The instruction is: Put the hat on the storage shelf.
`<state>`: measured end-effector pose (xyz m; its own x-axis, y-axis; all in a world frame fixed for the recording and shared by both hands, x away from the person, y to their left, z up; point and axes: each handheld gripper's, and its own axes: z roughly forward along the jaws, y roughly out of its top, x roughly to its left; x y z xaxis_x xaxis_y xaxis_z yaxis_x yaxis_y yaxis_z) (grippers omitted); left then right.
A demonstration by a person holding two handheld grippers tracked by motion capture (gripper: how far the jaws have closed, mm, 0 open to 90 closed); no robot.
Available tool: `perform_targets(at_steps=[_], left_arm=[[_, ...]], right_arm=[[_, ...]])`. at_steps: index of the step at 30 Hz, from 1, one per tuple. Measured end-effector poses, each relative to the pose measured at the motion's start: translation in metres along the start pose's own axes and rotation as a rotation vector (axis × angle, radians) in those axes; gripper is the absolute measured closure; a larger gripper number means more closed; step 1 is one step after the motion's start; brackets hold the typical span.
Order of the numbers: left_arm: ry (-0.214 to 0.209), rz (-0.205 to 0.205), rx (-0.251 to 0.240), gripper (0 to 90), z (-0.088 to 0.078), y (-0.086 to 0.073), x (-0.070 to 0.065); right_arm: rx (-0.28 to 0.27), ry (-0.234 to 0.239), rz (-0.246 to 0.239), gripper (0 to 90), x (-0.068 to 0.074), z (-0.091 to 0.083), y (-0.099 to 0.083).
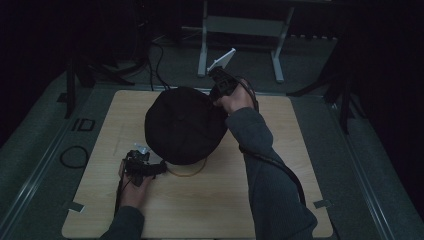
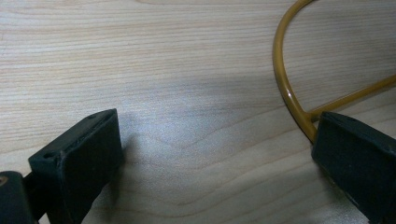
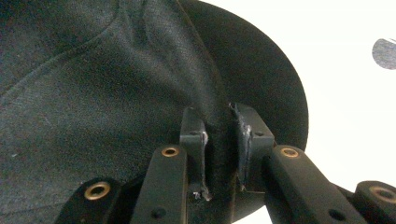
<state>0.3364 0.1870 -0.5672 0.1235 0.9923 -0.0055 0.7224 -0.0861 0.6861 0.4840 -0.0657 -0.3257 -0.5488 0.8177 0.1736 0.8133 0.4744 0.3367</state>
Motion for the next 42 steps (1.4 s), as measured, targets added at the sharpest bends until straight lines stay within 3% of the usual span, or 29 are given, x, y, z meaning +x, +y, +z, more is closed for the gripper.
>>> perform_targets(at_steps=[17,24,33,42], left_arm=[[-0.001,-0.001,0.000,1.2,0.000,0.000,0.000],[-0.001,0.000,0.000,1.2,0.000,0.000,0.000],[-0.001,-0.001,0.000,1.2,0.000,0.000,0.000],[0.000,0.000,0.000,1.2,0.000,0.000,0.000]], right_arm=[[-0.022,0.018,0.004,71.0,-0.003,0.009,-0.002],[-0.042,0.043,0.003,60.6,-0.003,0.009,-0.002],[-0.035,0.034,-0.029,54.7,-0.004,0.004,-0.003],[-0.027,0.023,-0.030,53.9,-0.015,0.003,-0.009]])
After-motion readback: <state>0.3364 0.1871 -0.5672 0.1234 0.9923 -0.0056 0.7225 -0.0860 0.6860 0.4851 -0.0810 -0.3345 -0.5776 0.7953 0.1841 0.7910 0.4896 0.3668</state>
